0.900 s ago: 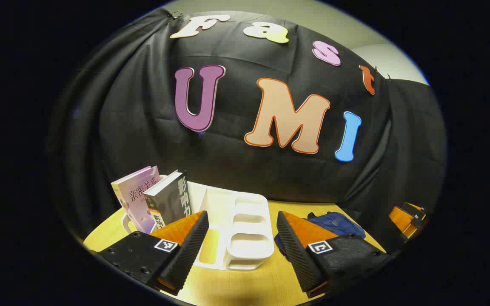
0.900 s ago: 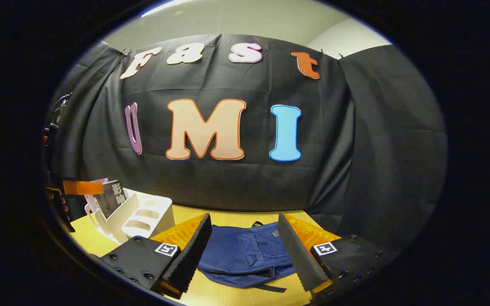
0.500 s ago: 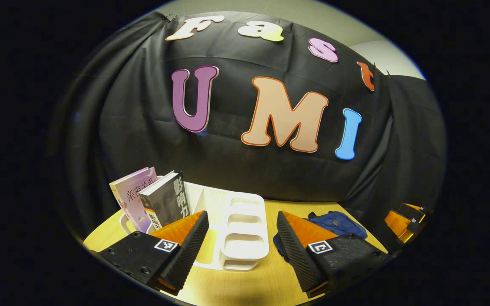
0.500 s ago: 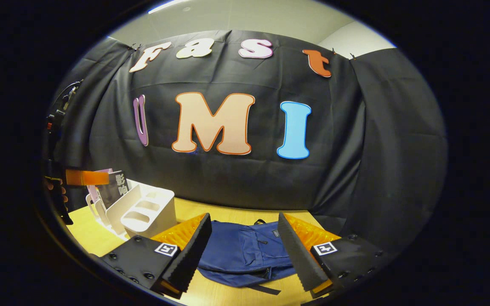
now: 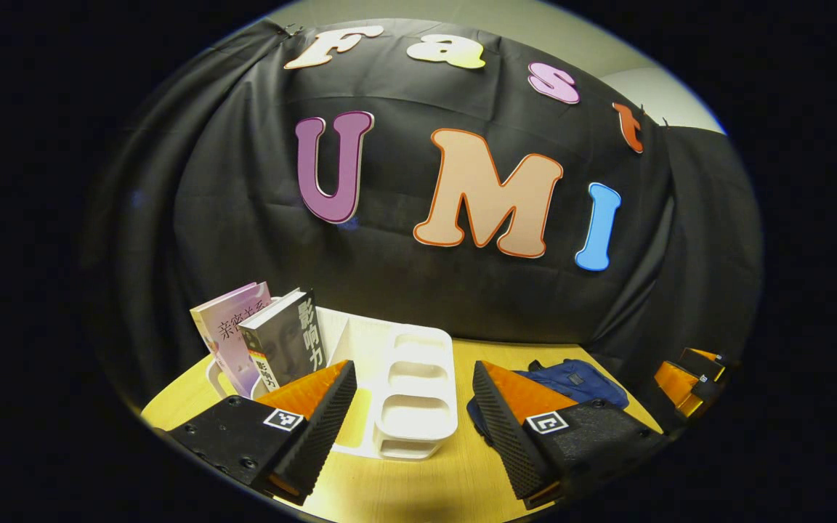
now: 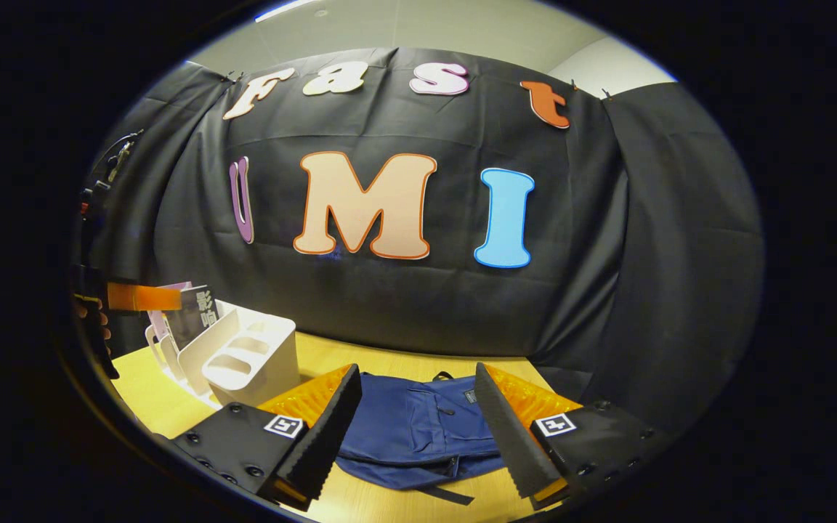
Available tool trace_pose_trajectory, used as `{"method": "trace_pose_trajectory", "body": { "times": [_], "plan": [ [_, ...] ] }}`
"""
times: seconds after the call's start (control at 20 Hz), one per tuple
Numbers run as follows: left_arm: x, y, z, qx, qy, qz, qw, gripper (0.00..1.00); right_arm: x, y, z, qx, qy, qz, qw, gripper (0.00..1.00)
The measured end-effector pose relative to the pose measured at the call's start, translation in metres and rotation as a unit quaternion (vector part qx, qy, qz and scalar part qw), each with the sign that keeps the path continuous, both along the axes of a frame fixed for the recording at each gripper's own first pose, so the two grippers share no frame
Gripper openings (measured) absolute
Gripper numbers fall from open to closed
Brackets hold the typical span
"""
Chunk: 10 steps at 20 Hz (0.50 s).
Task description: Open the schoolbag, grab two books from the bookshelf and put them into the schoolbag.
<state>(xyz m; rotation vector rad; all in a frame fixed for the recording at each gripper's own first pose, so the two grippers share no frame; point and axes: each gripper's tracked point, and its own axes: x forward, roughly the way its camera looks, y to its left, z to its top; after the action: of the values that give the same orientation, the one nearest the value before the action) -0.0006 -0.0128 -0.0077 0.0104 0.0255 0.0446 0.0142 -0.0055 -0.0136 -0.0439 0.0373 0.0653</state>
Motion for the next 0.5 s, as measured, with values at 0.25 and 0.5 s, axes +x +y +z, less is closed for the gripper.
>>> {"method": "trace_pose_trajectory", "body": {
  "times": [0.25,0.5],
  "plan": [
    [-0.001,0.003,-0.002,-0.007,0.005,0.006,1.0,0.95,-0.001,0.001,-0.002,-0.003,0.004,-0.001,1.0,0.98],
    [-0.005,0.011,-0.006,-0.011,0.011,0.006,1.0,0.95,-0.001,0.005,-0.019,-0.035,0.019,0.0,0.999,0.97]
  ]
}}
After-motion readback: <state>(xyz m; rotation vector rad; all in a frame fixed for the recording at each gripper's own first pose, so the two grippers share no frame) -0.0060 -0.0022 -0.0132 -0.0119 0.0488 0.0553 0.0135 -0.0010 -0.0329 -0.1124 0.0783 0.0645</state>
